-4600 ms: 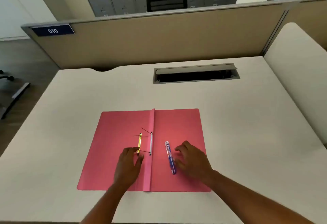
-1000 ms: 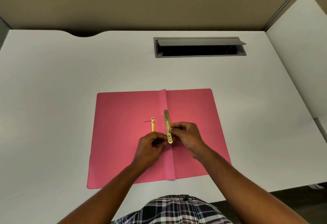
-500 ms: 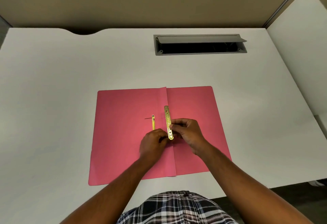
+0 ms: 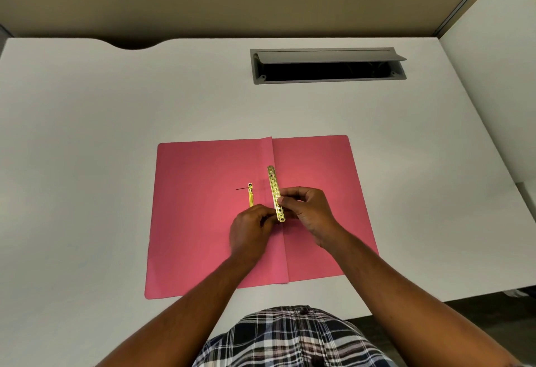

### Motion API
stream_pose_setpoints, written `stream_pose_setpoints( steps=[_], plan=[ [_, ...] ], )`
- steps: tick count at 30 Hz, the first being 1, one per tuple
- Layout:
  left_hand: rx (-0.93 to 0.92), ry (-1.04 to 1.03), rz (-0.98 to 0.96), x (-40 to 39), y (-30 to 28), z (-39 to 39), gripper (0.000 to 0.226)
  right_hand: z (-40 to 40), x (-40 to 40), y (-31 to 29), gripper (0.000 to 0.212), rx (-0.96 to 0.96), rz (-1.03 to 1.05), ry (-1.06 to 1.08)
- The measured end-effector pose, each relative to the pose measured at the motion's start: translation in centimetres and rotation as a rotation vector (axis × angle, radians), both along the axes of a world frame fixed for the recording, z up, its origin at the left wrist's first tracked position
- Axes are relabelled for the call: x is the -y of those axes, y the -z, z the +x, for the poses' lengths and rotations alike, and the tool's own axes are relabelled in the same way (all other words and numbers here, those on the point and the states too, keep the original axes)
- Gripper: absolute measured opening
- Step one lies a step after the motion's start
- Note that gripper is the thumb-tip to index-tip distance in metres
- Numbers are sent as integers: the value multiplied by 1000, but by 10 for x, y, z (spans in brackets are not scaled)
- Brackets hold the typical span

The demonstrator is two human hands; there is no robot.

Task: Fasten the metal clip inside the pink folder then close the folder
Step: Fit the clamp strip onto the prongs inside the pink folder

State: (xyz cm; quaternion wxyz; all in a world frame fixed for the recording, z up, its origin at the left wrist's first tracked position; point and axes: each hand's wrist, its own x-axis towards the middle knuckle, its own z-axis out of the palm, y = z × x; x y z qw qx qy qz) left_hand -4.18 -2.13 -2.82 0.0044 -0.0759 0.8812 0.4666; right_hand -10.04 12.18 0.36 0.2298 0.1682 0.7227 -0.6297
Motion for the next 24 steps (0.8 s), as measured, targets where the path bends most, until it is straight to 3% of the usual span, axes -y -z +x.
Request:
stream_pose_setpoints(
  steps=[8,24],
  plan=[
    [-64,59,-92,1,-1,-4,7,1,4,-6,16,-40,73,-8],
    [-47,41,124,14,13,5,28,13,5,3,17,8,100,-1]
  ],
)
